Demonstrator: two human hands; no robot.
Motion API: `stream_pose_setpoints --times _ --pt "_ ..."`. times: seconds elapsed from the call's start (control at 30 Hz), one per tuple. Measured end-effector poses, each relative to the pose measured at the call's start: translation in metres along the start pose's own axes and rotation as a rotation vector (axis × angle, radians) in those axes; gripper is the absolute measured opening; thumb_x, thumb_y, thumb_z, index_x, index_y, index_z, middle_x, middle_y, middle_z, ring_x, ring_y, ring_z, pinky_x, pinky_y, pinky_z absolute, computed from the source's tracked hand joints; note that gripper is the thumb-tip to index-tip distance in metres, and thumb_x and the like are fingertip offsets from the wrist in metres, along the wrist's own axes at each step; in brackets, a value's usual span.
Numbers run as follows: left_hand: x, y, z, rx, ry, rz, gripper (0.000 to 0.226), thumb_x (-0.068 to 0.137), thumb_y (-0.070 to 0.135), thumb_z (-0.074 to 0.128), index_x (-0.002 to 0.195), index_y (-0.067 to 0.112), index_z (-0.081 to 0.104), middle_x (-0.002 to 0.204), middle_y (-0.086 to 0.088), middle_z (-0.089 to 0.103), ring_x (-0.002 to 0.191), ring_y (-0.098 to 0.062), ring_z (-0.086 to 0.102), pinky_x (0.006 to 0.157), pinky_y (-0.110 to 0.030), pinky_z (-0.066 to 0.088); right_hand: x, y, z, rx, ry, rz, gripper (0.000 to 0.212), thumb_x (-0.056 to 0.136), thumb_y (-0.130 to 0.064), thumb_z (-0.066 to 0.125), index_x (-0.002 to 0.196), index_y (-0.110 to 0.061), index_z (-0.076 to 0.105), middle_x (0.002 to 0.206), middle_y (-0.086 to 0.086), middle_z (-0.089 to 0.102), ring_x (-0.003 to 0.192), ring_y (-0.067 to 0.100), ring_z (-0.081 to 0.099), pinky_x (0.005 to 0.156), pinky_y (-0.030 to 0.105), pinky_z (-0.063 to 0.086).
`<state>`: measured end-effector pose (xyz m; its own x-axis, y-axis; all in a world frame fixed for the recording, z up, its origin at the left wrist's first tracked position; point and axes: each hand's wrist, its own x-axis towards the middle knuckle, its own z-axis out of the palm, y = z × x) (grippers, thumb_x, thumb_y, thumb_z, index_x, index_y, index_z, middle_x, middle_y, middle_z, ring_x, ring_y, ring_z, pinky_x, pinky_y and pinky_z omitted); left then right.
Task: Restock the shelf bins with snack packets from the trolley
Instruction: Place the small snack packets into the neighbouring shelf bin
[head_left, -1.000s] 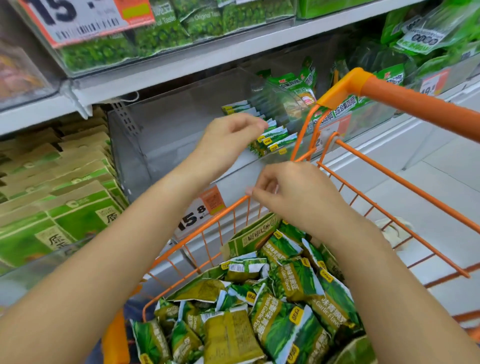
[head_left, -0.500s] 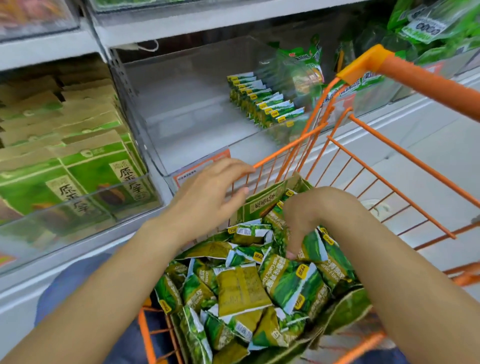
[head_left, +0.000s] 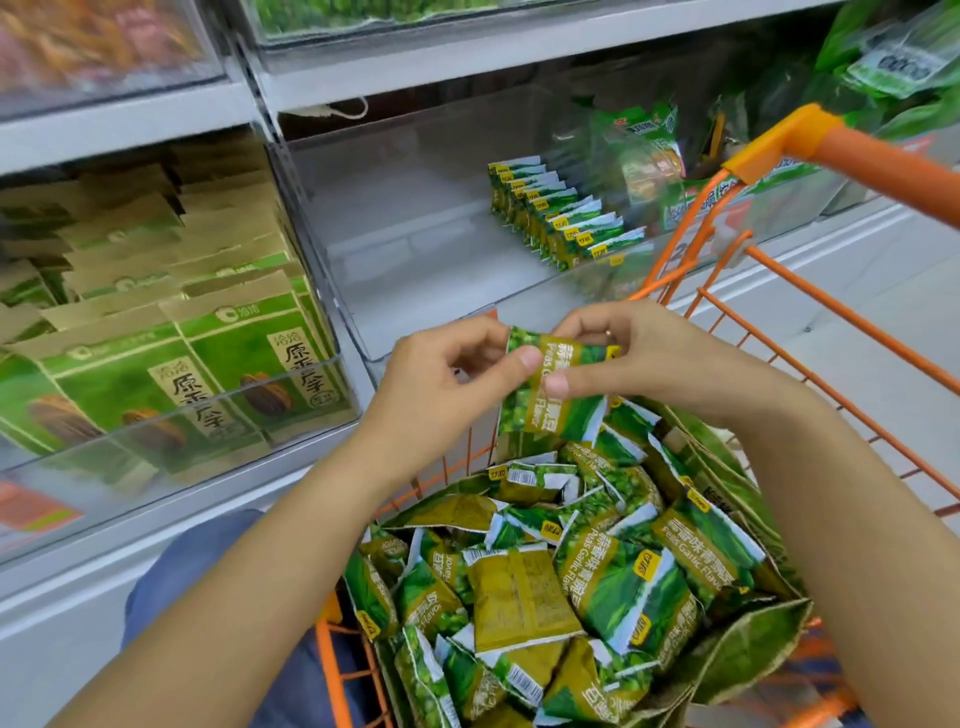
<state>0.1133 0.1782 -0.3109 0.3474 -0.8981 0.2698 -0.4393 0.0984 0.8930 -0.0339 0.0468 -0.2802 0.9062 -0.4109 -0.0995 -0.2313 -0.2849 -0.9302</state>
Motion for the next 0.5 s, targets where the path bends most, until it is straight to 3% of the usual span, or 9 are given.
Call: stream_pose_setpoints --times 0.07,0.13,0.23,0.37,0.43,0.5 --pt "0.003 0.003 -0.002 -0.126 0.092 -0.019 0.014 0.083 0.029 0.069 0.079 0.016 0.066 0.065 0.009 0.063 0.062 -0.002 0.056 0.061 -0.015 0.043 0.0 0.002 -0.001 0.057 0.016 0.01 0.036 0.062 -0.039 0.073 0.092 -0.019 0.067 0.084 0.002 0.074 0.074 0.012 0.069 0.066 0.027 0.055" --pt "0.005 0.005 -0.004 -0.253 0.163 -0.039 0.011 0.081 0.025 0.071 0.082 0.016 0.065 0.068 0.008 0.068 0.062 -0.003 0.062 0.061 -0.014 0.048 0.0 0.003 0.001 0.078 0.02 0.012 0.036 0.065 -0.037 0.071 0.098 -0.023 0.066 0.085 -0.004 0.075 0.077 0.013 0.071 0.068 0.024 0.057" --pt "0.006 0.005 -0.006 -0.308 0.199 -0.085 0.02 0.073 0.024 0.067 0.09 0.014 0.064 0.075 0.002 0.074 0.065 -0.011 0.069 0.066 -0.021 0.055 0.004 0.002 0.002 0.151 0.188 -0.058 0.037 0.068 -0.032 0.07 0.097 -0.009 0.066 0.076 0.002 0.073 0.069 0.016 0.071 0.068 0.028 0.057" --pt "0.011 0.004 -0.004 -0.224 0.02 -0.161 0.029 0.076 0.019 0.076 0.102 0.021 0.062 0.091 0.003 0.074 0.083 -0.011 0.07 0.082 -0.024 0.054 0.008 0.007 0.001 0.223 0.372 -0.139 0.023 0.074 -0.024 0.069 0.073 -0.005 0.056 0.063 0.013 0.062 0.052 0.012 0.063 0.054 0.024 0.052" --pt "0.022 0.006 -0.002 -0.134 -0.039 -0.162 0.02 0.081 0.025 0.073 0.1 0.024 0.067 0.095 0.001 0.074 0.088 -0.01 0.068 0.084 -0.027 0.054 0.011 0.01 0.001 0.183 0.373 -0.116 0.021 0.079 -0.021 0.068 0.071 -0.006 0.056 0.063 0.012 0.06 0.052 0.009 0.062 0.056 0.024 0.052" --pt "0.039 0.011 -0.003 -0.078 0.011 -0.187 0.009 0.084 0.032 0.07 0.091 0.027 0.072 0.09 -0.007 0.074 0.083 -0.014 0.067 0.078 -0.035 0.054 0.017 0.01 -0.002 0.101 0.402 -0.085 0.024 0.086 -0.026 0.066 0.072 -0.009 0.058 0.065 0.007 0.063 0.057 0.009 0.063 0.062 0.03 0.051"
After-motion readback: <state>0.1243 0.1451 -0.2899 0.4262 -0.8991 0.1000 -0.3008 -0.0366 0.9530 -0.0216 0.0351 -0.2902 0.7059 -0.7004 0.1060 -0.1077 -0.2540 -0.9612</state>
